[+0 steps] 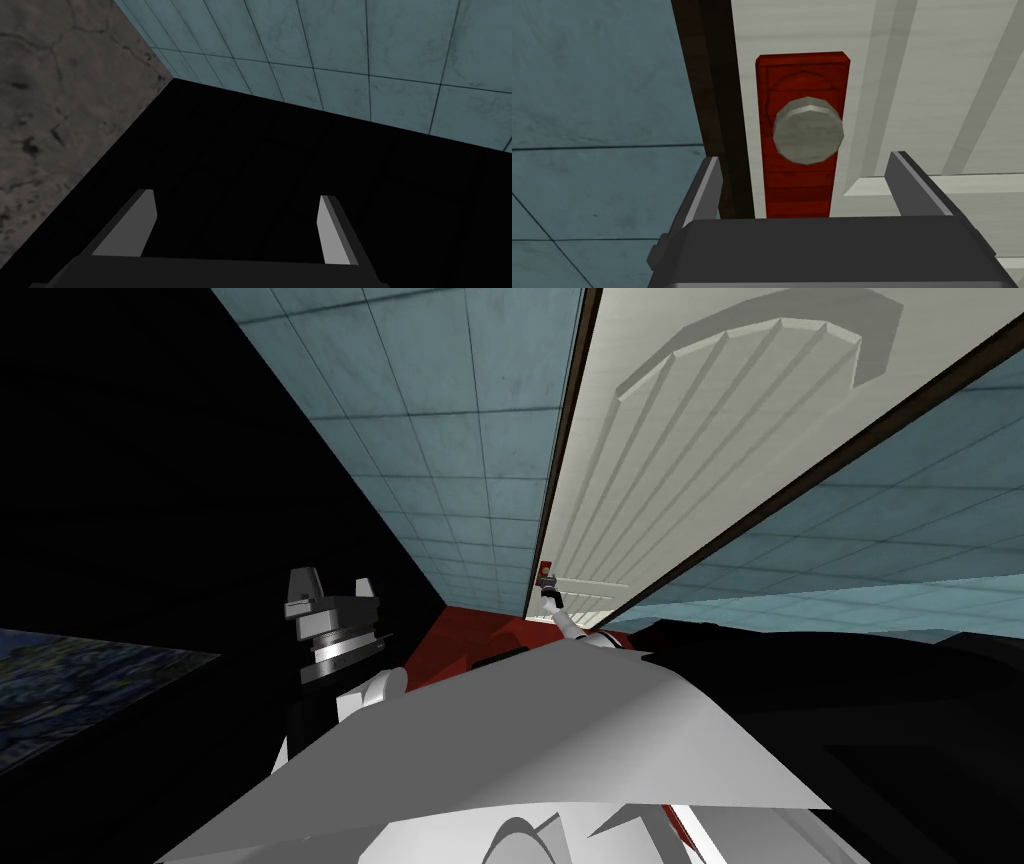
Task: Pull the door open
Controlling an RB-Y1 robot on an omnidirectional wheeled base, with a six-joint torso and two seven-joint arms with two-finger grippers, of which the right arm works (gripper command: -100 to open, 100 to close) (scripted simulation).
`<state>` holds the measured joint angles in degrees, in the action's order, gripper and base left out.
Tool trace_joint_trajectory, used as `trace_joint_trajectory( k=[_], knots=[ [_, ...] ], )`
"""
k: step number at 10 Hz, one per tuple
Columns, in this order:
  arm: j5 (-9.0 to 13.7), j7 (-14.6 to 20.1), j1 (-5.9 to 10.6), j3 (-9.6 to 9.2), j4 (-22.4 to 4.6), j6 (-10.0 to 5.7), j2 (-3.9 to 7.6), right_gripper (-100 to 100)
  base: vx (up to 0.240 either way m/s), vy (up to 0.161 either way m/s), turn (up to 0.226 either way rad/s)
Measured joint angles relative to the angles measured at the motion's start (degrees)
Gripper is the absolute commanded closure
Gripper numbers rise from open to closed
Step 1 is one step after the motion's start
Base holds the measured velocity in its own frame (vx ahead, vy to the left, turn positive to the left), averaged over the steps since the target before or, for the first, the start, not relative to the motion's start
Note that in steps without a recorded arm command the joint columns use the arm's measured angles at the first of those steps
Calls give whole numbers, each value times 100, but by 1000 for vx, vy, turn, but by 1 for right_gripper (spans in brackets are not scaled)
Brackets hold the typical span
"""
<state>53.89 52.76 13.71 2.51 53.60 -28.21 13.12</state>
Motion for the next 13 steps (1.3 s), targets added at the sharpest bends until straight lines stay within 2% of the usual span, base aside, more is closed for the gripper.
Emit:
trace_joint_trajectory(
  k=[1, 2, 4, 5, 11, 13],
  knots=[
    [18, 81, -20, 12, -29, 12, 109, -100, 137, -45, 127],
    [56, 113, -140, 70, 98, 66, 194, -100, 114, -40, 77],
    [68, 289, -157, 55, -5, 45, 374, -100, 64, -6, 20],
    [68, 315, -160, 53, -10, 39, 384, 100, -5, -2, -5],
    [68, 288, -161, 55, -11, 52, 376, 100, -24, -2, 22],
    [58, 387, -183, -12, 34, 54, 470, 100, -194, -35, 104]
  ],
)
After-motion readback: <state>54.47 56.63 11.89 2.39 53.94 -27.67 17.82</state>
